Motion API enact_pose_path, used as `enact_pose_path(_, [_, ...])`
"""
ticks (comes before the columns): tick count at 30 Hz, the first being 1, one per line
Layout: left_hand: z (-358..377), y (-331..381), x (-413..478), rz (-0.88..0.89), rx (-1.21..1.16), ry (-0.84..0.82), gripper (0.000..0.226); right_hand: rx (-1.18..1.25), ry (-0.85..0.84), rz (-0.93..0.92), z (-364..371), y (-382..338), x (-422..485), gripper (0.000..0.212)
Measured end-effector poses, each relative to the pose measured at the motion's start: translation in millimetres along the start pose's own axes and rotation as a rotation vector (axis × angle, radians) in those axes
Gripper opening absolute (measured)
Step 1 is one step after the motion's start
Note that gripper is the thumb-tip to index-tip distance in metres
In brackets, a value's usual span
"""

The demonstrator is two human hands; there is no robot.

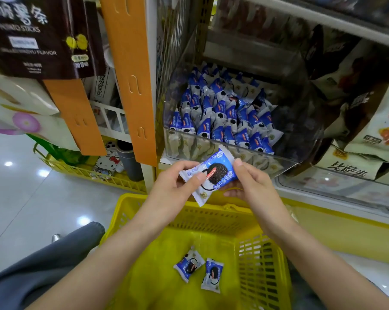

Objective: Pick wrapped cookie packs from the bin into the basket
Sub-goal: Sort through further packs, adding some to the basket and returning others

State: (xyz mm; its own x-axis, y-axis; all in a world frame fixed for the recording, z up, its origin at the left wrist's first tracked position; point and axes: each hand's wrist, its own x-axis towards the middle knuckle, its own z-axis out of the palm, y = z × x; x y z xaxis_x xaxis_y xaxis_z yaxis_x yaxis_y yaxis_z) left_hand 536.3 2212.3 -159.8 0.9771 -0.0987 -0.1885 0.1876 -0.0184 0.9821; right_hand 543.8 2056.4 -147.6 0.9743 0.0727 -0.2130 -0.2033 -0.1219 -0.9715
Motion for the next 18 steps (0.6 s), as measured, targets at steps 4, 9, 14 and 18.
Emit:
enact_pose_path(4, [2.0, 3.4, -0.8, 0.053, -0.107, 0.001, 0.016, 0.031, -0.010, -0.024, -7.9, -6.5, -4.4, 0.032])
enact_pose_path(9, [2.6, 11.1, 1.3, 0.159, -0.064, 0.001, 0.015, -0.117, -0.022, -0.133, -11.2, -16.3, -10.9, 0.041])
enact_pose_path(14, [-0.6, 24.9, 7.7, 0.255, 0.016, 0.015, 0.027, -0.462, -0.021, -0.159, -22.2, -37.1, -5.4, 0.022])
enact_pose_path(18, [0.6, 36.4, 9.9, 0.362, 0.156, -0.040, 0.020, -0.655, -0.121, -0.263, -28.2, -50.6, -7.0, 0.034])
